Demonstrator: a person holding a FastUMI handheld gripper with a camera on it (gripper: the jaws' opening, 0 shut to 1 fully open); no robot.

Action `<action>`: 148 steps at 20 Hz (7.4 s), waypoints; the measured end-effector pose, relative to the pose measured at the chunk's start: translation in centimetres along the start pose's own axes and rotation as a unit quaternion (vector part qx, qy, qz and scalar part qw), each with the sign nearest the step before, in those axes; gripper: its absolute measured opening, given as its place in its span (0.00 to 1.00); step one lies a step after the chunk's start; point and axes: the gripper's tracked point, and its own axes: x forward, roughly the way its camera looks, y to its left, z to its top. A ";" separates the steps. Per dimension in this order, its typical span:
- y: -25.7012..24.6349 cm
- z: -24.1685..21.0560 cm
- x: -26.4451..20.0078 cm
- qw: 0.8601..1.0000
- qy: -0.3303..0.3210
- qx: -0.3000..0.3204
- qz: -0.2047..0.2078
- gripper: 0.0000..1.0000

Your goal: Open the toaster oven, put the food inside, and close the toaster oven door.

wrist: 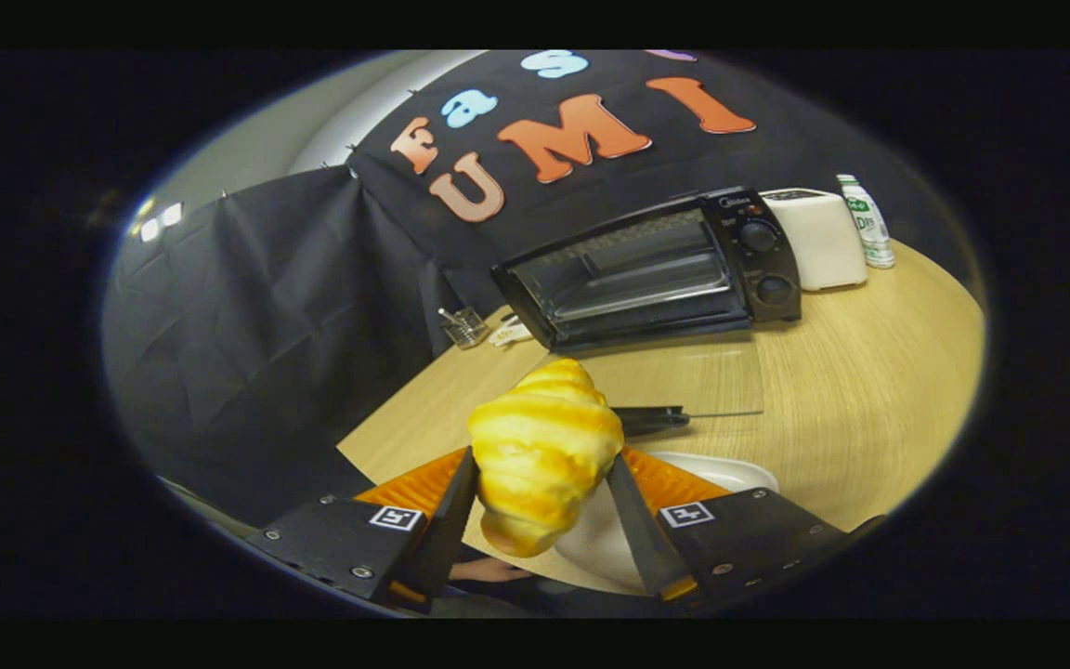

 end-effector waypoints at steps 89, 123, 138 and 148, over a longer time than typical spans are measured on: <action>-7.5 -1.3 6.7 0.969 0.063 -0.113 -0.209 0.96; -7.1 17.2 11.3 0.952 -0.106 -0.181 -0.223 1.00; 0.2 22.4 4.4 0.927 -0.217 -0.233 -0.200 1.00; 5.0 26.6 -5.7 0.889 -0.315 -0.266 -0.197 1.00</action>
